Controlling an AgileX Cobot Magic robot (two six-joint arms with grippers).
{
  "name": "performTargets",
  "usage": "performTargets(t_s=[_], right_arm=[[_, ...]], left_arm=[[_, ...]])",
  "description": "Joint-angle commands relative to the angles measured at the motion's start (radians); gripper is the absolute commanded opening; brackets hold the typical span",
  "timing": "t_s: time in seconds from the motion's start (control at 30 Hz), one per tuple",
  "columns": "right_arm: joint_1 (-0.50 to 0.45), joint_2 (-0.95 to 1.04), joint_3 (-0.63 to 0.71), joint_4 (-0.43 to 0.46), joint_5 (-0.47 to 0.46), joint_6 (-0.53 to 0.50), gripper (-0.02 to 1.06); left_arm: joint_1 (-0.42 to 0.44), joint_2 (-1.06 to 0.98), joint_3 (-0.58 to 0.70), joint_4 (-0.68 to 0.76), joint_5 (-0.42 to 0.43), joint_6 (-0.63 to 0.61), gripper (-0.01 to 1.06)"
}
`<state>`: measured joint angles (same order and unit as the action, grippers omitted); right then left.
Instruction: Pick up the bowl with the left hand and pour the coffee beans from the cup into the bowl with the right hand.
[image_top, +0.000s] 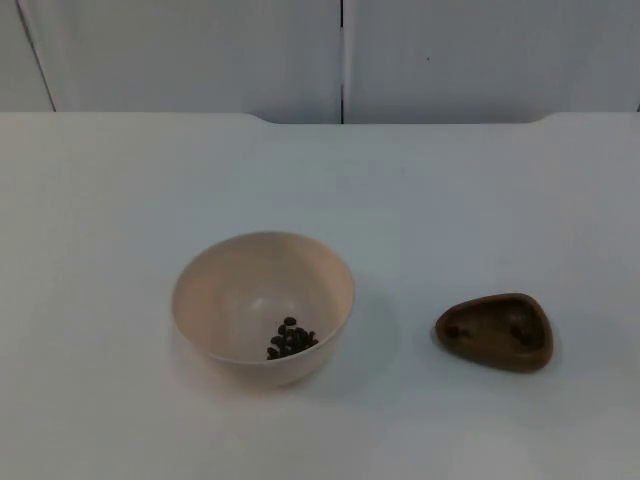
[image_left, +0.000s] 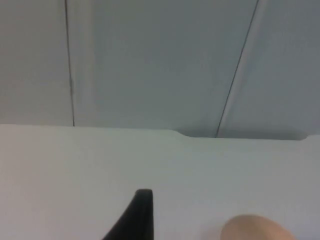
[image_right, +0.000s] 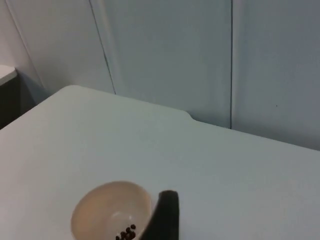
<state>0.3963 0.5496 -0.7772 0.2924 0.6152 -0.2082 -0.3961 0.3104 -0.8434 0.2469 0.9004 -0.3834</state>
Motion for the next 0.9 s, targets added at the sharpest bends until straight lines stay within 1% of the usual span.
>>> performTargets(t_s=[0.0,0.1,0.13,0.23,0.33,0.4,0.47,0.53,0.6,0.67,0.7,0.8,0.87], right_arm=[[-0.003,-0.047,0.033,-0.003,0.015,-0.025,0.75],[-0.003,-0.11,0.066,-0.003,0.061,-0.054,0.75],[-0.003,-0.11,0.066,-0.003,0.061,-0.054,0.75],[-0.003,-0.16,0.082,-0.003,0.111,-0.056,0.75],[-0.003,-0.192,0.097,-0.003,0.128,-0.07,0.75],[-0.003,-0.229,0.124,-0.003,0.138,-0.073,0.75],[-0.003,-0.267,0.158,-0.003,0.147,-0.073,0.75],[-0.003,-0.289,0.173,-0.003,0.151,-0.073,0.75],[-0.003,-0.327,0.191,-0.003,0.166,-0.073,0.75],[-0.003,-0.368,0.203,-0.011,0.188,-0.073,0.75],[-0.003,-0.368,0.203,-0.011,0.188,-0.073,0.75],[-0.003,-0.407,0.205,-0.05,0.234,-0.073,0.75],[-0.003,-0.422,0.205,-0.055,0.256,-0.073,0.75]], left_arm=[[0.002,-0.034,0.001,0.0,0.049,0.033,1.05],[0.002,-0.097,0.001,0.0,0.088,0.04,1.05],[0.002,-0.097,0.001,0.0,0.088,0.04,1.05],[0.002,-0.159,0.001,0.0,0.12,0.05,1.05],[0.002,-0.199,0.004,0.0,0.129,0.064,1.05],[0.002,-0.243,0.03,0.0,0.143,0.064,1.05],[0.002,-0.288,0.084,-0.008,0.143,0.064,1.05],[0.002,-0.31,0.106,-0.01,0.143,0.064,1.05],[0.002,-0.31,0.149,-0.014,0.146,0.066,1.05],[0.002,-0.31,0.164,-0.024,0.18,0.092,1.05],[0.002,-0.31,0.164,-0.024,0.18,0.092,1.05],[0.002,-0.31,0.171,-0.039,0.197,0.131,1.05],[0.002,-0.31,0.171,-0.043,0.21,0.15,1.05]])
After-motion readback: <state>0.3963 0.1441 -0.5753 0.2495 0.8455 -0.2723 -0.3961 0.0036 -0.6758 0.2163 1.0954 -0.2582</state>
